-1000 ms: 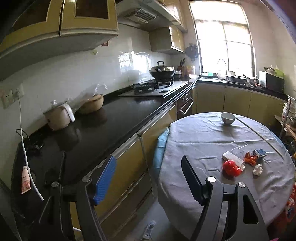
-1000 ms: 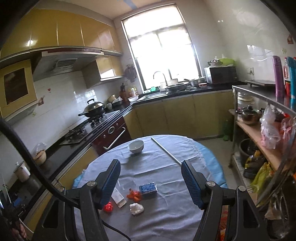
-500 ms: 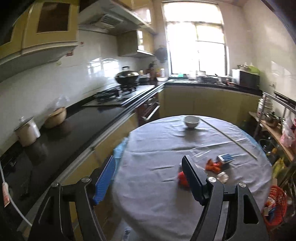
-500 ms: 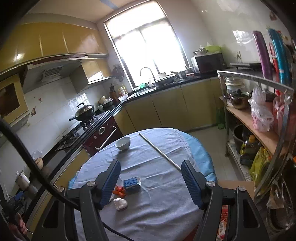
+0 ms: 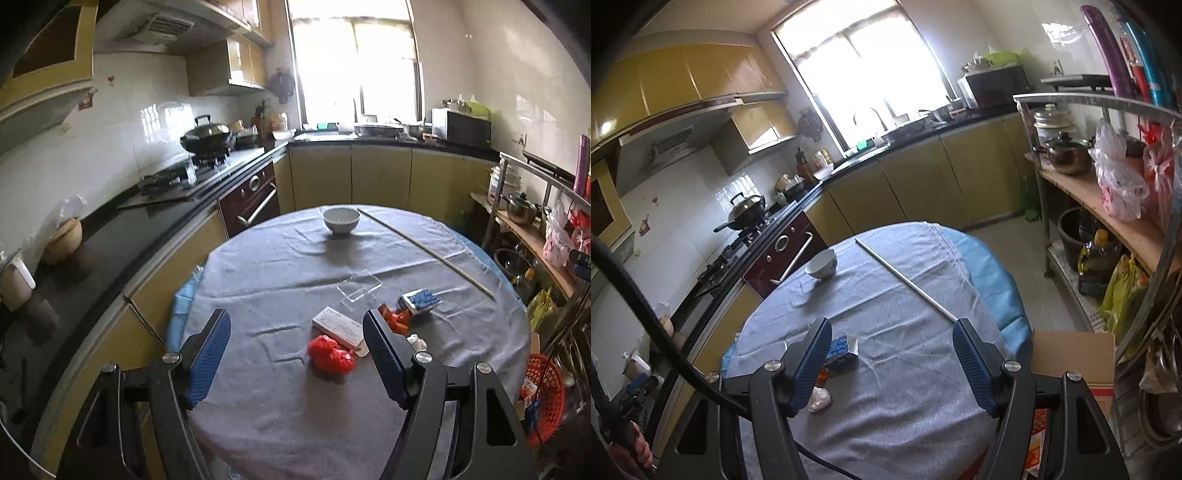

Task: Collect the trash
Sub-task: 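Move both open tools back over the table toward the remaining trash, then grasp the red plastic bag with the left tool while the right tool grasps the small blue carton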

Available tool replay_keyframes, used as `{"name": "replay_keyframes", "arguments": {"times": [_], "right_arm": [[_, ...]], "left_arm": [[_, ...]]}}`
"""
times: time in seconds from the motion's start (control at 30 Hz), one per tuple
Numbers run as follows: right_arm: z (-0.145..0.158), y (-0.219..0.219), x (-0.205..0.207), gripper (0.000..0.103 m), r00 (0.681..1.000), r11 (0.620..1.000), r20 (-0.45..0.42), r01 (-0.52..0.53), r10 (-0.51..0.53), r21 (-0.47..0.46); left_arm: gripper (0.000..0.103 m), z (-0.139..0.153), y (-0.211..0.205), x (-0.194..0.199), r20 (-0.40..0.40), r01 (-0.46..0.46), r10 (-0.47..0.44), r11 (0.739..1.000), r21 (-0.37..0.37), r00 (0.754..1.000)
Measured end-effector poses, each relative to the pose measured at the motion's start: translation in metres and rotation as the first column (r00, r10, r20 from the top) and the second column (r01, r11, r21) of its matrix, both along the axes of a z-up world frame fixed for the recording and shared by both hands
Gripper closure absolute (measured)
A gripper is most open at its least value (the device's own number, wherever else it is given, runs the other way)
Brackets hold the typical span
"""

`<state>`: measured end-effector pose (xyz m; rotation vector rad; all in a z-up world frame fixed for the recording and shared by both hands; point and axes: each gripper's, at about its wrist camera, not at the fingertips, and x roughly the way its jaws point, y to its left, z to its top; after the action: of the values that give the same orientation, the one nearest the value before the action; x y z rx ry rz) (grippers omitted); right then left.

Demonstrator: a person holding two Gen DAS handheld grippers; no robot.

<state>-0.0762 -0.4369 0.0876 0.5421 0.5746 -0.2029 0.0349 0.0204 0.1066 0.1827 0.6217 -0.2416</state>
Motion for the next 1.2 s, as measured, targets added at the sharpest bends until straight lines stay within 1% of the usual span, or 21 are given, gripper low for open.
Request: {"name": "replay_keyframes", "arguments": {"times": [0.17,0.33,0.53,0.67,0.8,0.97,1.1,1.2], "right_arm": [[-0.012,-0.001,0.016,0.032,1.0,1.0,-0.032,0.001,-0.001,0.027],[-0.025,0.005,0.043,0.032,0.998,0.999,-0.062,-0.016,0.019,0.05],[-0.039,0.022,0.089,0.032,0.993,0.993,-0.089,-0.076,0.083,0.085],[-0.049,0.04,0.12,0.032,0.984,0.985,-0.102,-0.137,0.148,0.107],[-0.065,0.059,0.147,0.032,0.97,0.969,-0.119,-0.191,0.211,0.156],[-0.09,0.074,0.171,0.031,0.957,0.949,-0.145,-0.215,0.251,0.229],[-0.119,0.077,0.186,0.032,0.949,0.906,-0.165,-0.192,0.27,0.377],[-0.139,0.082,0.196,0.031,0.941,0.881,-0.198,-0.162,0.273,0.445]], "left_arm": [[0.028,-0.014,0.007,0.017,-0.046,-0.029,0.029,1.0,-0.006,0.999],[0.028,-0.031,0.022,0.043,-0.098,-0.078,0.075,0.997,-0.021,0.992],[0.028,-0.05,0.042,0.07,-0.18,-0.143,0.126,0.986,-0.085,0.976],[0.028,-0.064,0.049,0.082,-0.208,-0.17,0.15,0.982,-0.082,0.967],[0.028,-0.075,0.051,0.09,-0.244,-0.174,0.146,0.98,-0.096,0.959],[0.028,-0.086,0.041,0.095,-0.269,-0.139,0.105,0.984,-0.111,0.958],[0.028,-0.095,0.028,0.101,-0.296,-0.107,0.059,0.983,-0.146,0.953],[0.028,-0.104,0.017,0.106,-0.321,-0.087,0.03,0.982,-0.165,0.947]]}}
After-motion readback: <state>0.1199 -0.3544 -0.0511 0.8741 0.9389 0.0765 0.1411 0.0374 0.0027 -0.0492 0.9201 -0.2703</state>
